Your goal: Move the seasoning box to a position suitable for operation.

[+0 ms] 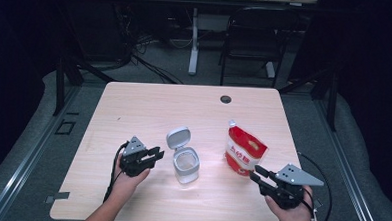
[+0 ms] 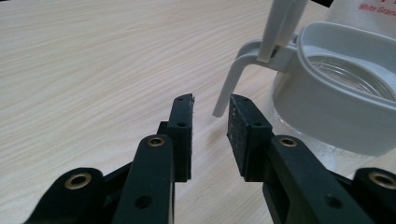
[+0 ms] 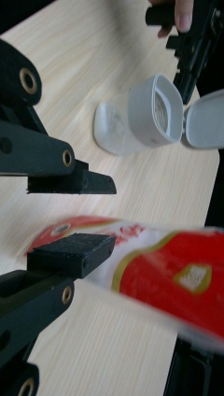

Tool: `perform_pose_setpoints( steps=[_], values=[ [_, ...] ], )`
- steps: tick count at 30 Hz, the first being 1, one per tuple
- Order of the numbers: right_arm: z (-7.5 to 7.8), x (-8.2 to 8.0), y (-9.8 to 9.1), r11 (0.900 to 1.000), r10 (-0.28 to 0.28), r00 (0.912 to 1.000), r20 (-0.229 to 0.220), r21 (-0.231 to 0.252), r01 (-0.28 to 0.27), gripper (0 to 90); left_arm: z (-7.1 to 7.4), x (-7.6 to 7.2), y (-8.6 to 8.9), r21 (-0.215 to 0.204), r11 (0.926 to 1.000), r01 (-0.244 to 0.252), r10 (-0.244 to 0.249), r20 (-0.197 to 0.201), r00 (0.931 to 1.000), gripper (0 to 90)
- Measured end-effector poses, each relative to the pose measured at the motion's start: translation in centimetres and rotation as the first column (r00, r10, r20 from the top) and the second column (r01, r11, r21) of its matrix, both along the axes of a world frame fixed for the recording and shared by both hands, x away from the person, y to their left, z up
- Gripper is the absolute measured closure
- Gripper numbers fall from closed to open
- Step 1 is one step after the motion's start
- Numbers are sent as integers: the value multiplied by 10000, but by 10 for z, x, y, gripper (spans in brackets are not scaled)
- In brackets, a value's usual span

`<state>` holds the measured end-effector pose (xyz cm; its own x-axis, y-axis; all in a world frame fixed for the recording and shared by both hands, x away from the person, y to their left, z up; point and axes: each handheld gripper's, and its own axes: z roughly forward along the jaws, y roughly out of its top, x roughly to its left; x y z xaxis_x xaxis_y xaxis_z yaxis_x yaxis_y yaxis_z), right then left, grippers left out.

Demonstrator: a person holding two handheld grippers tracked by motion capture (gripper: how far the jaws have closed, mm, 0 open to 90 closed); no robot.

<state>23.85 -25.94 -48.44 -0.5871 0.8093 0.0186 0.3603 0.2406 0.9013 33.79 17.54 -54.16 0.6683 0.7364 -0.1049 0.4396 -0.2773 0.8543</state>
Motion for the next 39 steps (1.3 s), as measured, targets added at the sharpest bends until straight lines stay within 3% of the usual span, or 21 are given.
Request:
perform_pose_setpoints(
  steps=[6, 12, 18, 22, 34, 39],
  values=[
    [3, 6, -17, 9978, -656, 9978, 133, -97, 657, 636, 0, 0, 2, -68, 9999, -123, 123, 6, 9999, 699],
    [-3, 20, -24, 9953, -953, 9953, 146, -183, 955, 587, -1, 0, 1, 8, 10000, -60, 60, -33, 10000, 697],
    [-6, 31, -21, 9955, -944, 9952, 265, 109, 942, 534, -1, -1, 1, 30, 10000, -40, 40, -7, 10000, 693],
    [-9, 38, -16, 9959, -891, 9958, 218, -151, 895, 520, -2, -2, 1, 68, 10000, -6, 6, -41, 10000, 692],
    [-24, 58, -1, 9975, -676, 9977, 22, -193, 677, 514, -2, -2, 0, 101, 9999, 50, -50, -47, 10000, 691],
    [-28, 62, 7, 9965, -682, 9975, 183, -463, 690, 511, -2, -1, 1, 115, 9999, 39, -38, -28, 10000, 689]
  ],
)
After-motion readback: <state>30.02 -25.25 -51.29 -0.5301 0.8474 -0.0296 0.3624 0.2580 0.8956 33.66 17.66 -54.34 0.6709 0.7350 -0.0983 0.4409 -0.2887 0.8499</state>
